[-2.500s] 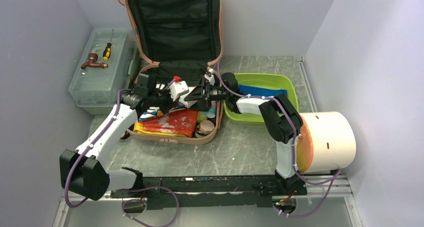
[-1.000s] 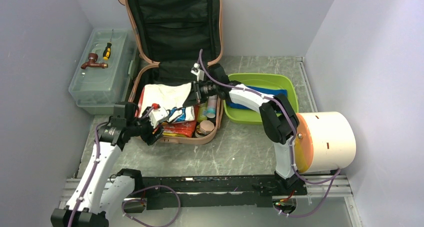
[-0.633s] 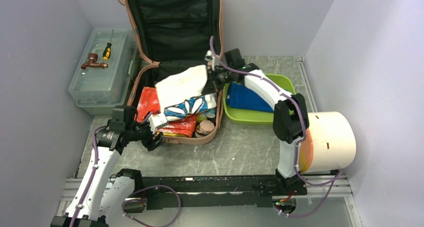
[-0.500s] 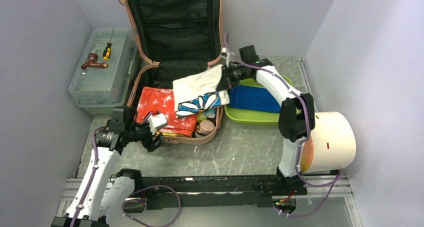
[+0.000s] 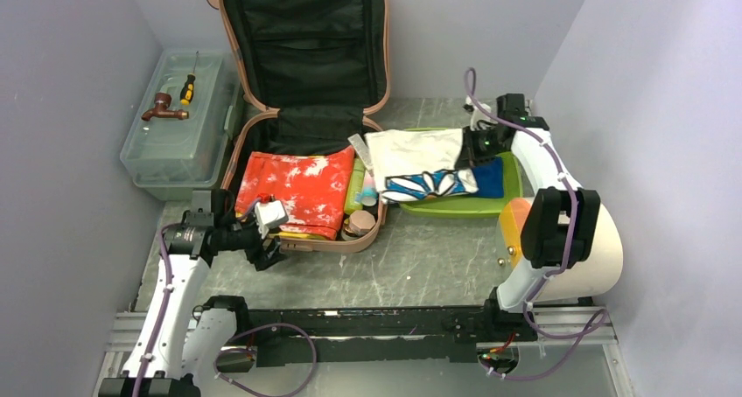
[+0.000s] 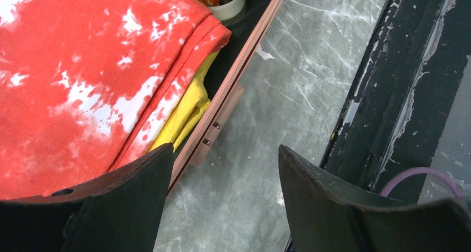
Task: Open, take out, and arrange the luggage
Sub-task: Place the clothes in the bin.
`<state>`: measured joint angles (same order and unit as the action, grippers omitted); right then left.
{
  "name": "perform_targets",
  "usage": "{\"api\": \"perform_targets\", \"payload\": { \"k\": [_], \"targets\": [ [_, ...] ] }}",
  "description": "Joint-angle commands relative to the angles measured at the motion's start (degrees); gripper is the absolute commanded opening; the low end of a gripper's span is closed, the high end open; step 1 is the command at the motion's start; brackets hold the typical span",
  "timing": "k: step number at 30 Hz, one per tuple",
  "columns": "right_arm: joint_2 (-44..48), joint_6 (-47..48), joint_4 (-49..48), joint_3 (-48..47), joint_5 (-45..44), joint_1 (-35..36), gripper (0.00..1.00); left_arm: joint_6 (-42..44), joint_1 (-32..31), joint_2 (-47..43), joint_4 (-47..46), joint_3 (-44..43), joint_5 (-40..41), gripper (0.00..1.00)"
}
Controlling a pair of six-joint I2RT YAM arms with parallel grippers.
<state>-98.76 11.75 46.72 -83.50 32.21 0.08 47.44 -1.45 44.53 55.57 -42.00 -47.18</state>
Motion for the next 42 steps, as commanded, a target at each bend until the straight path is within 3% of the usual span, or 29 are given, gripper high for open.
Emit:
{"api": "perform_targets", "payload": {
  "k": [1,9,21,25,28,32,36,39,42],
  "targets": [
    [3.0,5.8,-1.3,1.1,-9.1,-4.2,0.0,2.7,1.3,-1.0,2.2,-0.8,-4.6,0.75],
    [2.2,8.3,-5.3,4.8,-20.0,-5.9,0.0,4.2,4.3,-0.5,3.5,-1.1,-6.0,0.75],
    [1.1,7.3,-6.8,5.3,-26.8,-6.6,0.01,6.0,6.2,0.1,5.1,-1.3,-7.9,0.75],
    [0.5,7.0,-5.3,4.4,-28.2,-6.5,0.25,6.3,6.5,-0.2,5.3,-1.2,-8.1,0.77],
    [2.0,6.6,-6.4,4.7,-28.9,-5.9,0.34,6.5,6.7,-0.4,5.5,-1.2,-8.3,0.81],
    [5.1,5.9,-10.2,6.6,-32.7,-4.3,0.54,7.1,7.0,-0.4,5.8,-1.2,-8.5,0.87],
    [9.0,5.0,-14.8,8.4,-34.7,-3.3,0.59,7.1,7.2,-0.3,5.7,-1.1,-8.5,0.91],
    [12.7,4.7,-18.6,10.7,-33.9,-2.9,0.7,7.0,7.3,0.0,5.6,-1.1,-8.4,0.94],
    [16.7,3.7,-23.3,13.7,-32.5,-2.9,0.72,7.1,7.6,0.1,5.7,-1.2,-8.3,0.97]
  ]
}}
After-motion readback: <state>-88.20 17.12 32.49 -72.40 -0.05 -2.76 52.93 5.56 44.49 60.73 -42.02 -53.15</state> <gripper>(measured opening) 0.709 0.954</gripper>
